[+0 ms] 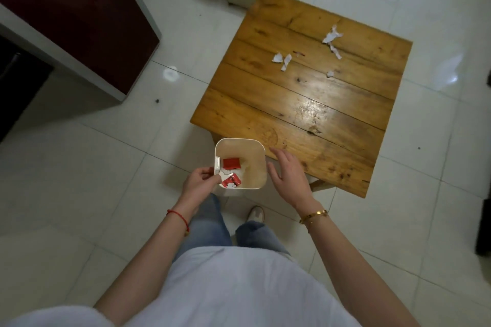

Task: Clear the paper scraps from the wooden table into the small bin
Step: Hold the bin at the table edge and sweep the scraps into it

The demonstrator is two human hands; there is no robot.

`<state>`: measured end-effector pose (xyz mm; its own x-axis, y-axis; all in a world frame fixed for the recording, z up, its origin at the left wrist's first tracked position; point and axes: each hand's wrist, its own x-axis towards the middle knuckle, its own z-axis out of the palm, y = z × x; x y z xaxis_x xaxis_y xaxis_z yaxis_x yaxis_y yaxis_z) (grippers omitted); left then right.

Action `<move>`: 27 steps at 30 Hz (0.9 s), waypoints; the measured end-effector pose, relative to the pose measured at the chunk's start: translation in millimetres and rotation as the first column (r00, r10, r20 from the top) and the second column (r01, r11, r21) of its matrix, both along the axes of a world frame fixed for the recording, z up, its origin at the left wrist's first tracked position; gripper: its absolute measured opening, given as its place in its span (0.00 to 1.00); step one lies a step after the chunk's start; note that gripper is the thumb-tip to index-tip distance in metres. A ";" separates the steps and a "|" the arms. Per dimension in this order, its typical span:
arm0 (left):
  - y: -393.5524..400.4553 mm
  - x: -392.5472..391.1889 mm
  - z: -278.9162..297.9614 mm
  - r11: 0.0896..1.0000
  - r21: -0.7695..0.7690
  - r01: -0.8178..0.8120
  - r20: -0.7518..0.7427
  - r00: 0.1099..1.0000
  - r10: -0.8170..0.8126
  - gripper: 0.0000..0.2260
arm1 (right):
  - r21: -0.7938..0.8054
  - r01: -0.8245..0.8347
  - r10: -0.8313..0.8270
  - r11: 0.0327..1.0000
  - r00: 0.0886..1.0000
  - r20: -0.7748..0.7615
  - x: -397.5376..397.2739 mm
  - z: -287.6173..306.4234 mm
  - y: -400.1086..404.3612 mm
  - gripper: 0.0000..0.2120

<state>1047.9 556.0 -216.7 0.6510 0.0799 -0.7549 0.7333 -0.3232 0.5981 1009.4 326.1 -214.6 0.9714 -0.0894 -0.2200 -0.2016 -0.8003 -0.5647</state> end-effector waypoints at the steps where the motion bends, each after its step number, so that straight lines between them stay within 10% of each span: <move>1: 4.2 2.6 6.3 1.000 -0.009 -0.008 0.003 1.000 0.008 0.21 | 0.003 -0.010 0.010 1.000 1.000 0.005 5.5 5.7 3.1 0.20; 27: 220.8 327.5 79.8 0.986 -0.013 0.164 0.122 0.979 -0.161 0.16 | 0.087 0.260 -0.269 0.962 0.955 0.124 283.5 65.5 218.3 0.14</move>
